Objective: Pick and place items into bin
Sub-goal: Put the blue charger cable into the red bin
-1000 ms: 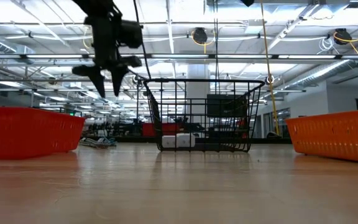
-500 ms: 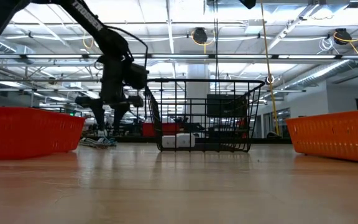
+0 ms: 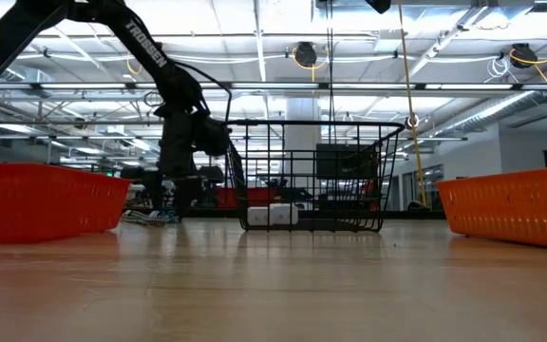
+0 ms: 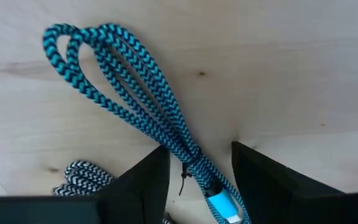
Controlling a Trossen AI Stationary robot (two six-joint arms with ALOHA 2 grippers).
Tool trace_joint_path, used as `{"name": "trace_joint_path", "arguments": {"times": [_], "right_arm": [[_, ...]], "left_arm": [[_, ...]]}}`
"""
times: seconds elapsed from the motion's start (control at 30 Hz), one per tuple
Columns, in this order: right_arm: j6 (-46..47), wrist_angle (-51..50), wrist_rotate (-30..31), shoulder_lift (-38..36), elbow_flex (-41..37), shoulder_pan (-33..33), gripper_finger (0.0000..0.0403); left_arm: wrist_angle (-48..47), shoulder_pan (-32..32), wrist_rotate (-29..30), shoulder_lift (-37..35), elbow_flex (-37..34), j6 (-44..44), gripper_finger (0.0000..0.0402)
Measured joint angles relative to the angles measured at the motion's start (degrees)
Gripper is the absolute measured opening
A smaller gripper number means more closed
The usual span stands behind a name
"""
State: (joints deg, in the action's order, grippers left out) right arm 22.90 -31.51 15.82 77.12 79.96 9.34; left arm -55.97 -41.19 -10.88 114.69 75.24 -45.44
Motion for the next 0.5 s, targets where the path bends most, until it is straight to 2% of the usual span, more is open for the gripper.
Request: {"name": "trace_joint_path", "arguments": {"times": [0.13, 0.4, 0.5], "right_arm": [[-0.2, 0.0, 2.2, 0.0, 0.0, 0.0, 0.0132], [-1.3, 0.5, 2.4, 0.0, 0.0, -1.0, 0.0132], [-1.3, 0.6, 2.4, 0.0, 0.0, -1.7, 0.0132]], "left_arm": [[0.1, -0.1, -0.5, 0.3, 0.1, 1.5, 0.0136], [-0.2, -0.6, -1.6, 0.3, 0.0, 4.4, 0.002], [-0.9, -0.7, -1.6, -0.2, -0.1, 5.1, 0.0018]]}}
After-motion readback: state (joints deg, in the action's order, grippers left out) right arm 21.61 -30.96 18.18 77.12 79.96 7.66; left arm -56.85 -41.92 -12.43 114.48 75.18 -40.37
